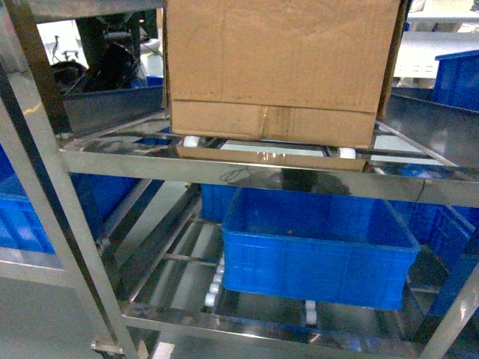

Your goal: Sort boxes to right shelf from conveyor

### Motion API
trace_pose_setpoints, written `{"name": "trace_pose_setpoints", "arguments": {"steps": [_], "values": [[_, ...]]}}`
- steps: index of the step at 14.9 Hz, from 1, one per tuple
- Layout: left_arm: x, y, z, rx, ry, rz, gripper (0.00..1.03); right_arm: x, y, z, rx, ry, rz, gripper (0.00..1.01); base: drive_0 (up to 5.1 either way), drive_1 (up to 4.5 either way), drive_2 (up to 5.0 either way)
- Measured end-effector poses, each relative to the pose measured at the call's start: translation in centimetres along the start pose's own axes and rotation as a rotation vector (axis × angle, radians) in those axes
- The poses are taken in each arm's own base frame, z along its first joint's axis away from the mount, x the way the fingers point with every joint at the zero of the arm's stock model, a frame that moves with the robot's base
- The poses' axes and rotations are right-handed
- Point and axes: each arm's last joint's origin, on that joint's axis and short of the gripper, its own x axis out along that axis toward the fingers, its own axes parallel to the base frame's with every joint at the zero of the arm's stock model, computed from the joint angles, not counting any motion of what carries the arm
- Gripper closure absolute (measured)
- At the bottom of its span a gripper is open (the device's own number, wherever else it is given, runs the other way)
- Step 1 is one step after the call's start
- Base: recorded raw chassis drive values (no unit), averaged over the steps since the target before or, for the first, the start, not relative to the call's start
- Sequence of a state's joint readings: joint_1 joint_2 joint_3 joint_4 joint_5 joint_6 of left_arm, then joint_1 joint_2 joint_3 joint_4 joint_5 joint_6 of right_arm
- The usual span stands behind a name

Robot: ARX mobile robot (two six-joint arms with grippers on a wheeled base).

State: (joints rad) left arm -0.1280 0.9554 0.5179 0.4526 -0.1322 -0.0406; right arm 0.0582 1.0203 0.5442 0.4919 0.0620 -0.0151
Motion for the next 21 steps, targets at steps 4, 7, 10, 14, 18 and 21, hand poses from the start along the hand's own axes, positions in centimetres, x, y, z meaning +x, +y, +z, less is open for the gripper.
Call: {"name": "trace_pose_setpoints", "arguments": {"steps": [4, 7, 10, 14, 18, 21], "values": [[-2.8, 1.2, -3.9, 0.025, 0.020, 0.001, 0.84, -3.1, -1.1, -4.0, -0.001, 0.019, -0.003, 0.87, 0.0, 0.00, 0.0], [-4.3, 2.3, -5.4, 0.027, 0.016, -0.013, 1.01, -4.8, -1.1, -5.6, 0.000, 0.018, 0.004, 0.99, 0.0, 0.00, 0.0], [-5.7, 2.6, -6.9, 0.028, 0.018, -0.006, 1.01, -6.4, -1.0, -7.0, 0.000, 0.021, 0.004, 0.99, 0.0, 0.00, 0.0], [-7.2, 2.7, -8.1, 0.028, 0.017, -0.006, 1.01, -8.1, -1.0, -8.3, 0.000, 0.020, 0.004, 0.99, 0.0, 0.00, 0.0], [-8.4, 2.7, -9.0, 0.028, 0.019, -0.007, 1.01, -9.4, -1.0, -9.2, 0.000, 0.023, 0.004, 0.99, 0.0, 0.00, 0.0], [-9.0, 2.7, -9.7, 0.028, -0.007, -0.007, 1.01, -10.1, -1.0, -9.8, -0.001, 0.000, 0.004, 0.99, 0.0, 0.00, 0.0]]}}
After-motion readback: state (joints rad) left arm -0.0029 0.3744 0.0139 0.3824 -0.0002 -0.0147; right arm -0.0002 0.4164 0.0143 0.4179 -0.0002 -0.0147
